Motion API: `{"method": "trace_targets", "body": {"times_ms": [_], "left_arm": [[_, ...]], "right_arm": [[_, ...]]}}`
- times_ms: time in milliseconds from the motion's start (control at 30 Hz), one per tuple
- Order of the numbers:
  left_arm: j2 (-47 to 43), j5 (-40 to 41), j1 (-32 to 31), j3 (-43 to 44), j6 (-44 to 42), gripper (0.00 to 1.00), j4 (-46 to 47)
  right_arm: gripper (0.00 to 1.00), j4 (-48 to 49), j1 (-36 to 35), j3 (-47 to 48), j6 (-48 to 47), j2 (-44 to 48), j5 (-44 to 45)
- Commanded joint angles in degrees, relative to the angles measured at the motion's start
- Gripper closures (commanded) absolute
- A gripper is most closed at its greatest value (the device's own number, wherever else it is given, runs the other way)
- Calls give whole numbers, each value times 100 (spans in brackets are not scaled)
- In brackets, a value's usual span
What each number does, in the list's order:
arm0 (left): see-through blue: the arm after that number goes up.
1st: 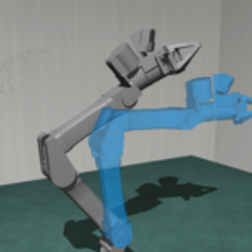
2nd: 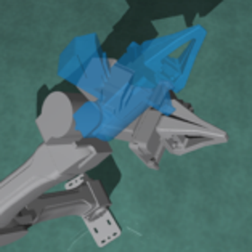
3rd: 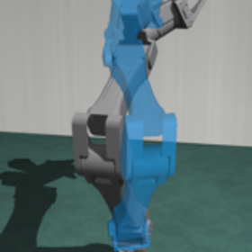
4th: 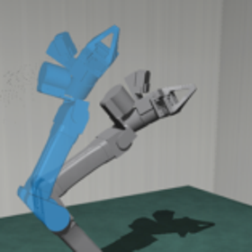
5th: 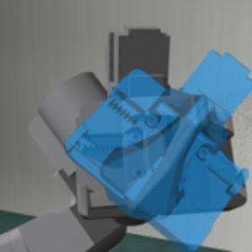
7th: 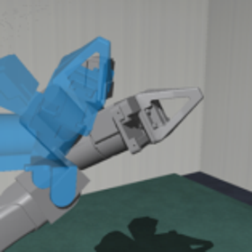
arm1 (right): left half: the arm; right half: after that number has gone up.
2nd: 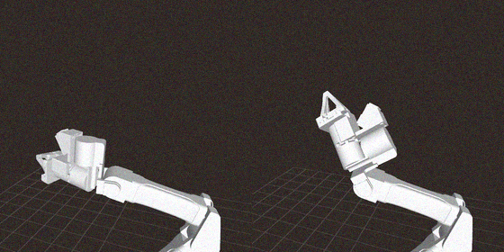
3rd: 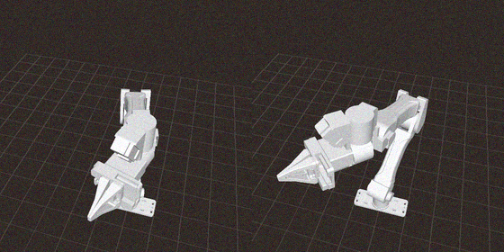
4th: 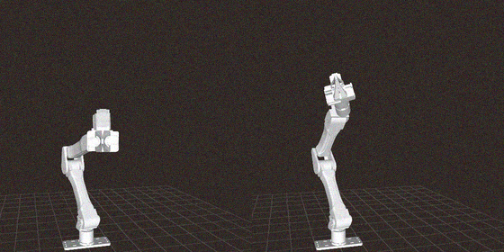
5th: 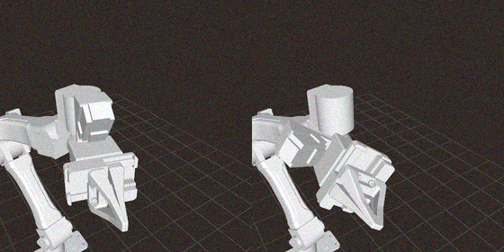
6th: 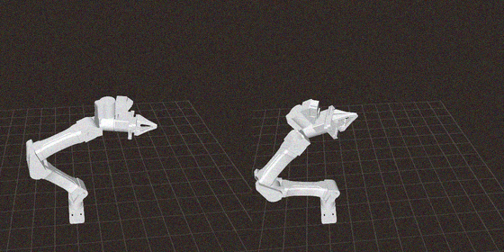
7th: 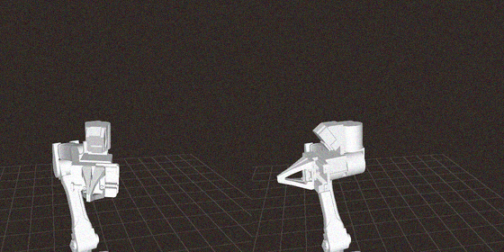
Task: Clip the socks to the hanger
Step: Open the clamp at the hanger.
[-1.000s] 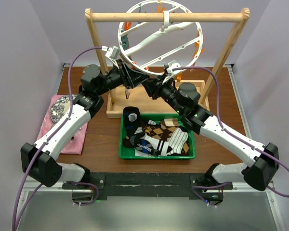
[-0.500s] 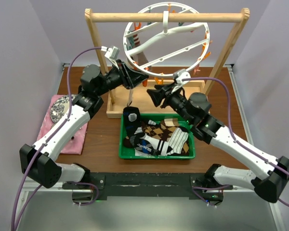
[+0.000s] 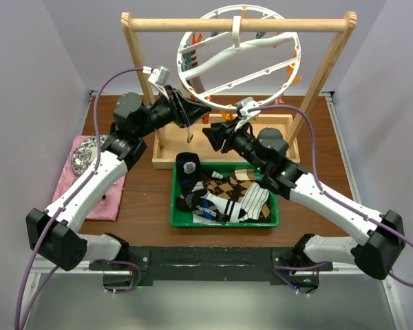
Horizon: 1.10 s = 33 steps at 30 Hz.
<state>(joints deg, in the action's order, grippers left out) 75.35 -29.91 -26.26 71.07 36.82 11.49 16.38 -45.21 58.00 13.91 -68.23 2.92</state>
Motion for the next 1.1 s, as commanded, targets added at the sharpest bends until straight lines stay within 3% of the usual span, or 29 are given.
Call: {"method": "trace_targets", "body": {"times_ms": [0, 700, 900, 1067], "left_arm": [[-161, 214, 68, 188, 1, 100, 73], [-214, 240, 25, -5, 89, 100, 205], [-223, 240, 16, -75, 71, 100, 275], [-214, 214, -2, -102, 71, 100, 310]], "right_arm": [[60, 585, 30, 396, 331, -156, -266], [64, 1297, 30, 555, 516, -428, -195], [54, 1411, 39, 441, 595, -341, -125], [53, 1674, 30, 327, 674, -270, 130]]}}
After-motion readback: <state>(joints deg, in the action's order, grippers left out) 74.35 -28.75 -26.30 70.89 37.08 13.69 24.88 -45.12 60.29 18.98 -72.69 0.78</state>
